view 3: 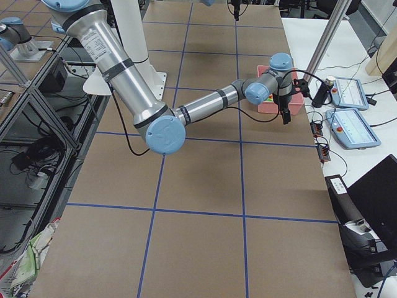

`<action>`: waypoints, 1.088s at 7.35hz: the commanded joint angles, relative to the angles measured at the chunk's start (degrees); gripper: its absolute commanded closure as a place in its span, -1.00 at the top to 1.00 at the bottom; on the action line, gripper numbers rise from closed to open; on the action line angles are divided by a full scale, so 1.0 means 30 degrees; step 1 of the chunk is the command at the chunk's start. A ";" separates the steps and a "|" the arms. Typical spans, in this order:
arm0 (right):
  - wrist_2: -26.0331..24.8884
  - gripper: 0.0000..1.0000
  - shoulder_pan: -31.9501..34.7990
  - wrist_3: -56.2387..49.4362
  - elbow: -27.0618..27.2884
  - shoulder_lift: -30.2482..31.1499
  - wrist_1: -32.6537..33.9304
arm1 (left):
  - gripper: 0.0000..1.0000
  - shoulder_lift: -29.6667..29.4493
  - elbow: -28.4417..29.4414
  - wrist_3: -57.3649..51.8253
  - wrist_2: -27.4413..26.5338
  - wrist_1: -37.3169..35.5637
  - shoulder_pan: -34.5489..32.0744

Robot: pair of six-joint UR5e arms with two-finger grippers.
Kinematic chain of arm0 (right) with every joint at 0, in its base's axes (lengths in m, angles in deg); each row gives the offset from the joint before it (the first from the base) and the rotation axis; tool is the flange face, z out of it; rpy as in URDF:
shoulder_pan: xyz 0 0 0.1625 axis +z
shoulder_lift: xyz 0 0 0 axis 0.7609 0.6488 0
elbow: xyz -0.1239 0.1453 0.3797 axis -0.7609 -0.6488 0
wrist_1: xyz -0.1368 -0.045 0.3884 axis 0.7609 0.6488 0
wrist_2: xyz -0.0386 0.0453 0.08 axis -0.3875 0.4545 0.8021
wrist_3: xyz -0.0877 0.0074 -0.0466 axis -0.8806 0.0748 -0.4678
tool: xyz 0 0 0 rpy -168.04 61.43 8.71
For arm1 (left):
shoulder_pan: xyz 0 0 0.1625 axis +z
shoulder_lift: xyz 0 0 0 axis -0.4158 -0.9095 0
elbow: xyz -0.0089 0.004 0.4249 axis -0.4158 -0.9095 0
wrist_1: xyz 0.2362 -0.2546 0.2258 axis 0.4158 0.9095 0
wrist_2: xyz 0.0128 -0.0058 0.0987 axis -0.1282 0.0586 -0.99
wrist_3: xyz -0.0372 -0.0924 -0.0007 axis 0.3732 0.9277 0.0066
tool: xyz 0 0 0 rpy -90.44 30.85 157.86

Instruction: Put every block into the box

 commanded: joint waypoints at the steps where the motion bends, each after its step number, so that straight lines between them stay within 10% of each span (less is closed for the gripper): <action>1: 0.1499 1.00 0.2435 -0.4969 0.3309 0.4760 0.1849 | 1.00 0.1181 -0.0117 -0.3905 0.0800 -0.0035 -0.1078; 3: 0.1441 1.00 0.3753 -0.9722 0.6651 0.7612 0.6878 | 1.00 0.2380 0.0116 -0.7718 0.3634 -0.0036 -0.3825; 8: 0.4105 1.00 0.5222 -1.0680 0.7633 1.1953 0.7342 | 1.00 0.4812 0.3074 -1.3451 0.9501 -0.0065 -0.9780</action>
